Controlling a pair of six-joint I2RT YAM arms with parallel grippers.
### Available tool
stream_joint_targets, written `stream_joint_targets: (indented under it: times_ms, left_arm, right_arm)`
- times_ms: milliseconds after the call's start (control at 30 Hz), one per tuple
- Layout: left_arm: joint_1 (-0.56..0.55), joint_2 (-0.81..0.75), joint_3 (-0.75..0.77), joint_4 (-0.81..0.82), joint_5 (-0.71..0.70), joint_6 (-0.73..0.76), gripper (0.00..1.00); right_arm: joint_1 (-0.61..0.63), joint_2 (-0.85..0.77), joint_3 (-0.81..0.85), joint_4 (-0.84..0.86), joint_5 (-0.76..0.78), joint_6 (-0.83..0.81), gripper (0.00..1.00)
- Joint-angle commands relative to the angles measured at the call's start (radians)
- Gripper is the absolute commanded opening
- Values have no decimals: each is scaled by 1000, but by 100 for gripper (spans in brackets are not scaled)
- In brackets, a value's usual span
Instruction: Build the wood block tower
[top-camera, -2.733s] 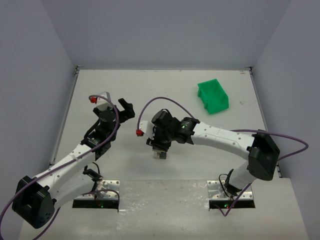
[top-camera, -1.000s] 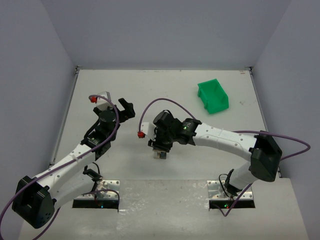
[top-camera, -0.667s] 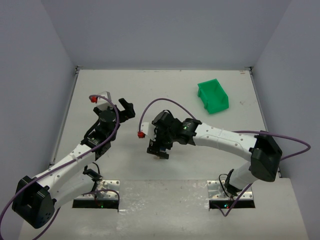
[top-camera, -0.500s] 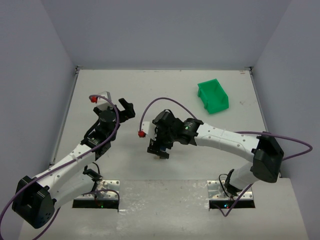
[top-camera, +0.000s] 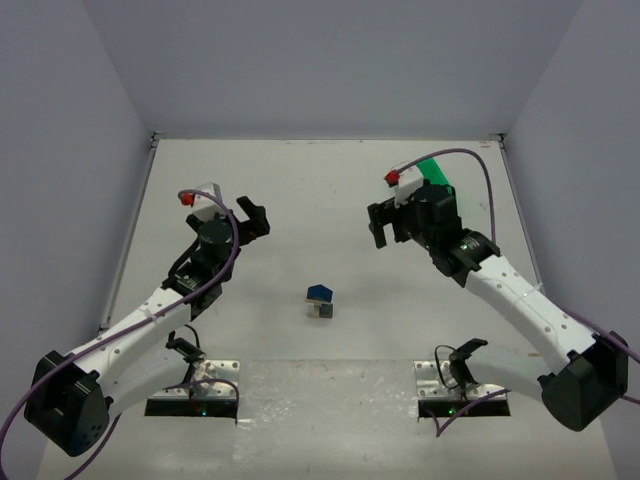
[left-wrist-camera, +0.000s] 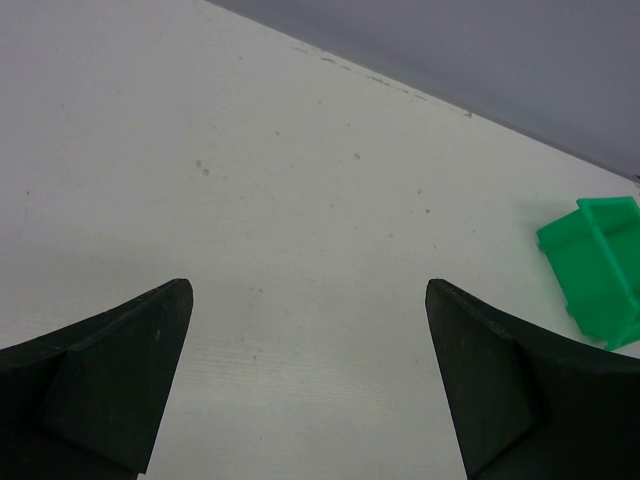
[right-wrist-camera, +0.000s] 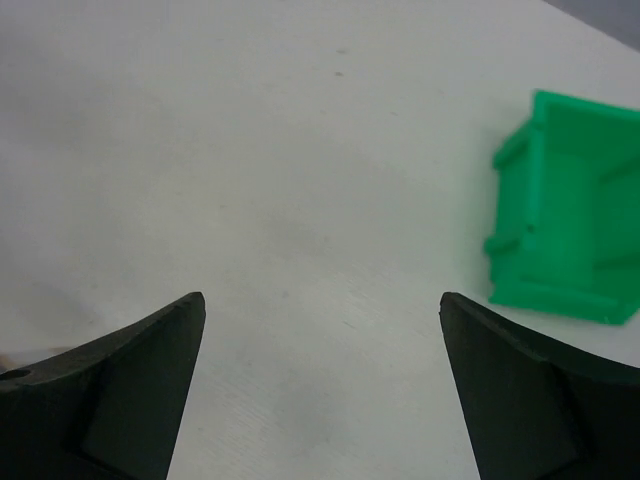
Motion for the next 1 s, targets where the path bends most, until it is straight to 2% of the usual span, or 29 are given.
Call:
stream_joint_targets:
  times_ms: [0,133,267,467,833,967]
  left_arm:
    - [-7,39,14,44,-41,-34,100]
    - [-2,91,32,47,-54,-61,100]
    - [32,82,7,58,-41,-107,100]
    - [82,14,-55,75,-10,-148,100]
    - [83,-11,-68,42,11,-148,100]
    - [83,-5,-62,42,26,-144,100]
  right_arm:
    - [-182,-77,-139,96,57,223,99]
    - [-377,-108,-313,154,13,353,99]
    - [-483,-145,-483,246,-17,435,99]
    - [-484,-200,-617,323,145,527,99]
    - [-484,-417,-705,325,298,655,99]
    - [-484,-460,-721,320,311,659,99]
